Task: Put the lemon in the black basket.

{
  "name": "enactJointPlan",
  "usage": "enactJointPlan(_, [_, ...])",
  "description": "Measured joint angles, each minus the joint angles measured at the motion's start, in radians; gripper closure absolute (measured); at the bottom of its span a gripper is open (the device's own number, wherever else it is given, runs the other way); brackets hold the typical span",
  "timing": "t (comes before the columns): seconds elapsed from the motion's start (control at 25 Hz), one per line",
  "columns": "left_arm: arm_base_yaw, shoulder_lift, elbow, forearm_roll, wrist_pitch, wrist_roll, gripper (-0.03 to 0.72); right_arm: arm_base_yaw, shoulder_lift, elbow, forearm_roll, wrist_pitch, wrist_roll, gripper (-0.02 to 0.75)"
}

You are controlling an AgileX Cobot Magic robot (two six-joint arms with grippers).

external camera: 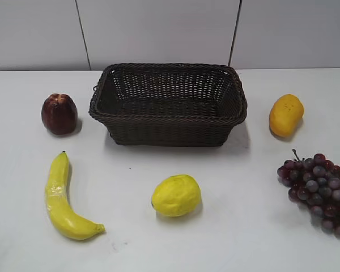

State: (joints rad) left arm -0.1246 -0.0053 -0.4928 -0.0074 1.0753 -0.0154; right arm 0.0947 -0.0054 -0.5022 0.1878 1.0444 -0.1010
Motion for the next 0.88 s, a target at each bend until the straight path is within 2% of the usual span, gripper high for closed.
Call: enactJointPlan(0.88, [0.0,0.015,-0.007,-0.013,-0.013,0.0,0.131,0.0,0.0,0.0,0.0,0.0,0.0,0.167])
